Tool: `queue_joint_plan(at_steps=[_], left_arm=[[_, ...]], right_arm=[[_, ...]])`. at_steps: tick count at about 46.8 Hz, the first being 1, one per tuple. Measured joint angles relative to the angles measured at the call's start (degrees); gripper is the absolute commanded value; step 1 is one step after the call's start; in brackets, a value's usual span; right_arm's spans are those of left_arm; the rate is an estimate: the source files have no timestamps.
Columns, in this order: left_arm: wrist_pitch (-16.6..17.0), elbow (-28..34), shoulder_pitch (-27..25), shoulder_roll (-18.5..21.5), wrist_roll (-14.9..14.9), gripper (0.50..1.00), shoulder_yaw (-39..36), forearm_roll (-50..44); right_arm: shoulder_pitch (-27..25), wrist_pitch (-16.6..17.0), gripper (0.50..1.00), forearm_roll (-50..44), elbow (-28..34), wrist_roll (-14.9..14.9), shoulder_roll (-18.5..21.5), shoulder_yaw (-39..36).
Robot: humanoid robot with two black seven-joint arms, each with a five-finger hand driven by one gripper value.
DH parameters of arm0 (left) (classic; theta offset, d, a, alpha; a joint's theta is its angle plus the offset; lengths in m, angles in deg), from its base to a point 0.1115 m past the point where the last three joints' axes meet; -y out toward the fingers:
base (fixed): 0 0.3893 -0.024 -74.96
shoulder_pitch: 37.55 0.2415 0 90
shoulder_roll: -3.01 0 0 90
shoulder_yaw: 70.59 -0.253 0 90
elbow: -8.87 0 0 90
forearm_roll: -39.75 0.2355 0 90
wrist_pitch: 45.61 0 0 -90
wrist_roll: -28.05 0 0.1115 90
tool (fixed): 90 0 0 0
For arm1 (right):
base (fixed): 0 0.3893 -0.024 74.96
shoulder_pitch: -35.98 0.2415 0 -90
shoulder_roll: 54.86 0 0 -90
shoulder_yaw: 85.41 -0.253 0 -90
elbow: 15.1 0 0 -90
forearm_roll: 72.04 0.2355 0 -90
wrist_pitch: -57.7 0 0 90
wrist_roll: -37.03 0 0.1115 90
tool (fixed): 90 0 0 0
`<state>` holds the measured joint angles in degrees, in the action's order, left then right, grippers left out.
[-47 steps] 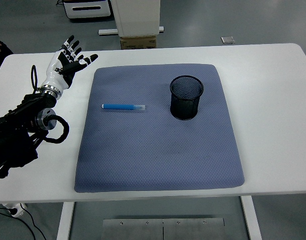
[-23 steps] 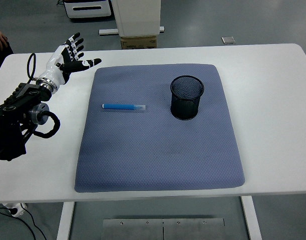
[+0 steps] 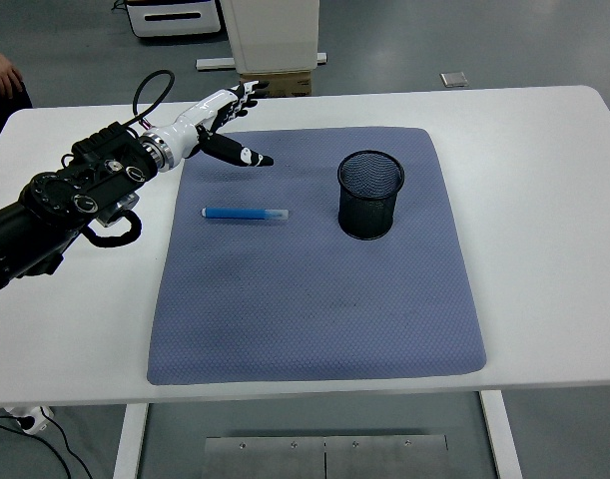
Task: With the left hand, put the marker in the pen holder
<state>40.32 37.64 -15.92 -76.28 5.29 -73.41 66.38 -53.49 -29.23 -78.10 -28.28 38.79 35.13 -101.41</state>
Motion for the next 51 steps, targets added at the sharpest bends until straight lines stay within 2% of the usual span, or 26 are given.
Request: queue_joint_plan(at_steps=[11,15,18,30,41,51], left_arm=[[0.0,0.1,-2.7,0.1,0.0,1.000,-1.3,-0.8],[-2.0,1.5,-3.3,0.4,-0.1,1.000,-3.6,-0.8],[-3.2,4.3,-5.0,0.4,-0.1,1.000,-7.6,-0.8],[-3.5,14.1,-12.9,0.9,0.1,1.000,-26.5,-0.8],[-5.8,15.4,-17.0,2.3,0.0,1.000,-33.9,-0.1],[-6.1,15.4,-19.2,1.7,0.0,1.000,-40.4,4.1]], right_arm=[[0.0,0.0,1.000,0.0,0.0,0.0,0.0,0.0],[0.0,0.0,1.000,0.0,0.0,0.0,0.0,0.0],[0.0,0.0,1.000,0.0,0.0,0.0,0.0,0.0],[0.0,0.0,1.000,0.0,0.0,0.0,0.0,0.0],[0.0,0.0,1.000,0.0,0.0,0.0,0.0,0.0],[0.0,0.0,1.000,0.0,0.0,0.0,0.0,0.0]])
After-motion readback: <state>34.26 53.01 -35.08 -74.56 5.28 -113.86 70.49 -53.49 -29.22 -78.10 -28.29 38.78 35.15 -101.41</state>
